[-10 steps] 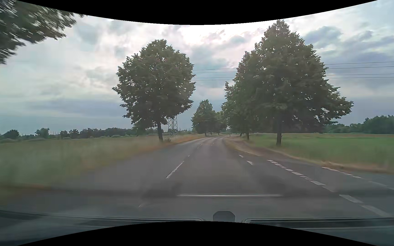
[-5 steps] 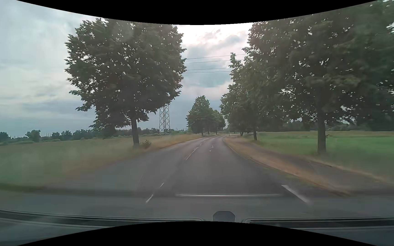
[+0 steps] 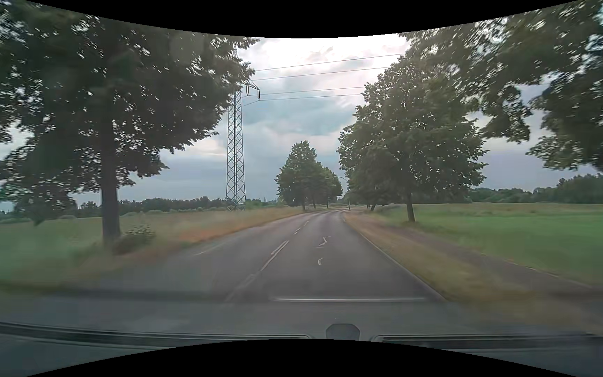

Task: Follow the waypoints while adhering to traffic rules and regulations

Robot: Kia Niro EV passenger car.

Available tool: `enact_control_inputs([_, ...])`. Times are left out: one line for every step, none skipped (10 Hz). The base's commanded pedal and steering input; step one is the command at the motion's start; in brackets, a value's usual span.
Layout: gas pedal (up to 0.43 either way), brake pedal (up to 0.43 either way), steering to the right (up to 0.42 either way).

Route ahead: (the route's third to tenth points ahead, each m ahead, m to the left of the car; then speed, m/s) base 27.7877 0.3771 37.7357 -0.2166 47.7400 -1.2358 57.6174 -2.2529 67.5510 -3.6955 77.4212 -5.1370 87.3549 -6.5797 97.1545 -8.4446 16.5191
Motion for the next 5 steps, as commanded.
enact_control_inputs([0.189,0.000,0.008])
enact_control_inputs([0.189,0.000,0.008])
enact_control_inputs([0.189,0.000,0.008])
enact_control_inputs([0.197,0.000,0.008])
enact_control_inputs([0.209,0.000,0.007])
